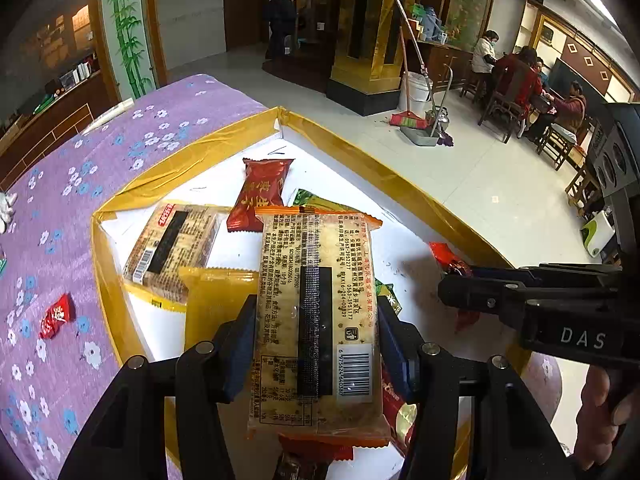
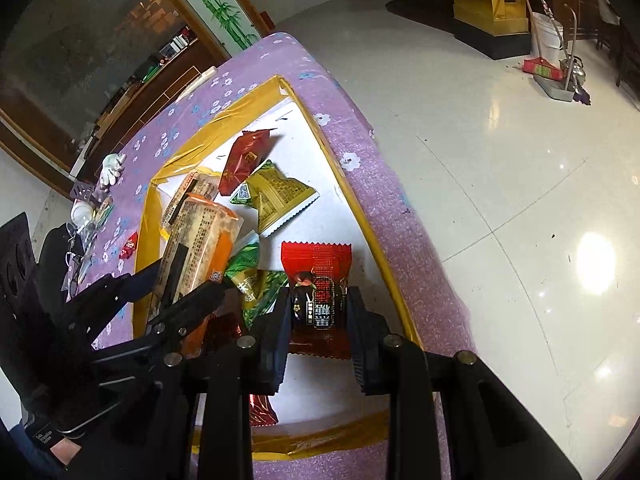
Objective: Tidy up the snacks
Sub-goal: 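Lower the cracker pack with left tool while right lowers red candy into tray, then open the left tool to release the cracker pack while right releases the candy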
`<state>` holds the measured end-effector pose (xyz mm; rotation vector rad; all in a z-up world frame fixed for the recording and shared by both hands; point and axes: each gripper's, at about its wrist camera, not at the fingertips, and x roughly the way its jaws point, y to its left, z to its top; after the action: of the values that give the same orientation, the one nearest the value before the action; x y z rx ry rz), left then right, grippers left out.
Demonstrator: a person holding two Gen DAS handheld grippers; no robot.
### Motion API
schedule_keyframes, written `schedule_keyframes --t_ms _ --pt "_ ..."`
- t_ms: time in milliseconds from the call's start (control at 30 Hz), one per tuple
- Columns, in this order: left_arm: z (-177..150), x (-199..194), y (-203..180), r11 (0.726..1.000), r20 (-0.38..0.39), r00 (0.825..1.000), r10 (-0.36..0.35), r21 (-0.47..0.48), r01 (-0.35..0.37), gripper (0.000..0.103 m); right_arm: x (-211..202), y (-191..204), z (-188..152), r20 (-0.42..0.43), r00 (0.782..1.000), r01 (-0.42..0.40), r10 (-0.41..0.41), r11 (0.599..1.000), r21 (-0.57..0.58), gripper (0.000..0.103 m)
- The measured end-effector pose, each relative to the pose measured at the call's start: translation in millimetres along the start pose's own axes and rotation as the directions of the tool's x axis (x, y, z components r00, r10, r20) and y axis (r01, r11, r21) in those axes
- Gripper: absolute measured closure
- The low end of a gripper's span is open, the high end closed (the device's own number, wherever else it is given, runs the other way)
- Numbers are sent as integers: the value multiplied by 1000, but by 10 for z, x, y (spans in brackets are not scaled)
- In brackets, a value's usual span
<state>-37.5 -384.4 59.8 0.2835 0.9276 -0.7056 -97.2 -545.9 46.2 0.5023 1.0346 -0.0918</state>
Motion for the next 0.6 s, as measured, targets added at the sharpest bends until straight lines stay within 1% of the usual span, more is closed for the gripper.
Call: schedule_keyframes --t_ms 233,600 --pt "71 41 -54 1000 9 1000 11 21 -11 44 4 -8 7 2 1000 -3 3 1000 -3 78" --pt "175 92 -31 1000 27 999 26 12 -27 44 25 52 22 0 1000 5 -5 1000 -31 78"
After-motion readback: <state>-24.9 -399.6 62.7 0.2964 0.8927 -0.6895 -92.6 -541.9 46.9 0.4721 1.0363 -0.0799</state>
